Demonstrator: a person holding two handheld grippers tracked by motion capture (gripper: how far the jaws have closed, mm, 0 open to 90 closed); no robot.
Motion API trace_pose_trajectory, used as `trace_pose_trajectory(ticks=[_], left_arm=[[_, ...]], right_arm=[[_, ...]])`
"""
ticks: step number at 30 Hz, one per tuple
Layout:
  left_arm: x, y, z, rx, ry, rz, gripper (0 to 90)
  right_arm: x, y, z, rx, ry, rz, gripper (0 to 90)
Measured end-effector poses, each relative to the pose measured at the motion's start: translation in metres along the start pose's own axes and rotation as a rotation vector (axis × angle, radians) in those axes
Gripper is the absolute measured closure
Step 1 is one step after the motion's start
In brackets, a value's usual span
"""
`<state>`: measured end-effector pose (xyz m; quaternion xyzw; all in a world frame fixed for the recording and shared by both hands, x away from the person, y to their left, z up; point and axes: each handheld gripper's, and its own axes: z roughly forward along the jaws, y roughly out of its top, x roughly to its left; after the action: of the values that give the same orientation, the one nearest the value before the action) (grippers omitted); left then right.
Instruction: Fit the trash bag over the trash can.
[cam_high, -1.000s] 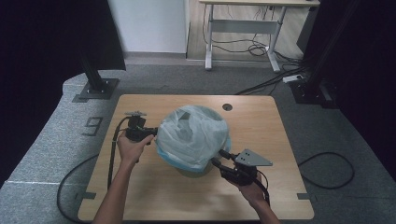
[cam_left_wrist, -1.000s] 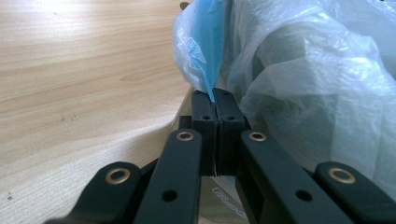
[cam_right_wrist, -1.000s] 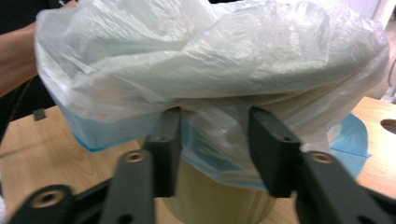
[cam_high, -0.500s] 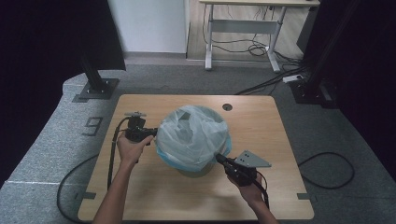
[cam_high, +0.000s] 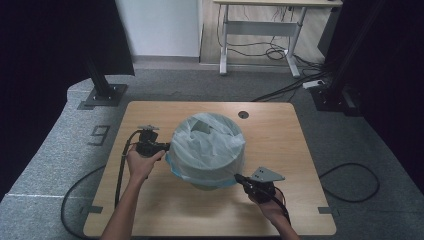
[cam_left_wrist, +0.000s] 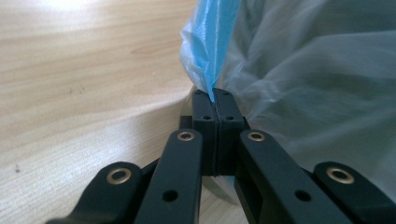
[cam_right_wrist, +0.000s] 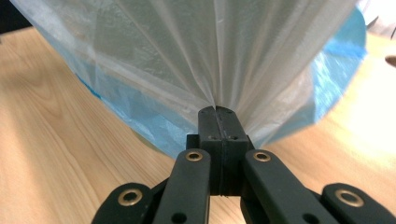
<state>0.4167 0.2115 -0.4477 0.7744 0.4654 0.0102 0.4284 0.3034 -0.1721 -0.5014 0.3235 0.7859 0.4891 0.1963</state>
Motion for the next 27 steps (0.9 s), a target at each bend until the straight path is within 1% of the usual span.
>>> trace_pose_trajectory(ticks=[4, 6, 9, 14, 18, 21, 22, 23, 25, 26, 27], left_arm=[[0.002, -0.006, 0.008, 0.016, -0.007, -0.008, 89.0], [0.002, -0.009, 0.012, 0.031, 0.003, -0.006, 89.0], [0.005, -0.013, 0.017, 0.048, 0.000, -0.014, 89.0], [0.007, -0.019, 0.027, 0.065, -0.005, -0.025, 88.9], [0.006, -0.022, 0.035, 0.089, -0.001, -0.021, 88.9], [0.006, -0.024, 0.039, 0.093, 0.003, -0.023, 88.3], [0.006, -0.024, 0.039, 0.089, 0.016, -0.021, 86.6], [0.005, -0.024, 0.038, 0.080, 0.032, -0.016, 82.3], [0.004, -0.025, 0.032, 0.029, 0.055, -0.009, 69.9], [0.004, -0.025, 0.027, 0.000, 0.062, -0.010, 65.6], [0.004, -0.026, 0.020, -0.032, 0.076, -0.004, 60.3]], right_arm=[[-0.007, -0.009, 0.003, 0.026, 0.006, 0.013, 89.2], [-0.009, -0.013, 0.006, 0.040, 0.006, 0.012, 89.2], [-0.014, -0.020, 0.008, 0.064, 0.003, 0.019, 89.2], [-0.018, -0.025, 0.010, 0.082, 0.001, 0.028, 89.2], [-0.021, -0.028, 0.012, 0.098, -0.002, 0.032, 89.1], [-0.025, -0.030, 0.012, 0.099, -0.012, 0.046, 89.1], [-0.027, -0.031, 0.011, 0.098, -0.014, 0.051, 89.1], [-0.028, -0.031, 0.010, 0.092, -0.014, 0.057, 89.1], [-0.028, -0.030, 0.006, 0.075, -0.011, 0.066, 88.6], [-0.028, -0.030, 0.005, 0.065, -0.007, 0.067, 86.2], [-0.029, -0.029, 0.003, 0.048, -0.001, 0.073, 78.8]])
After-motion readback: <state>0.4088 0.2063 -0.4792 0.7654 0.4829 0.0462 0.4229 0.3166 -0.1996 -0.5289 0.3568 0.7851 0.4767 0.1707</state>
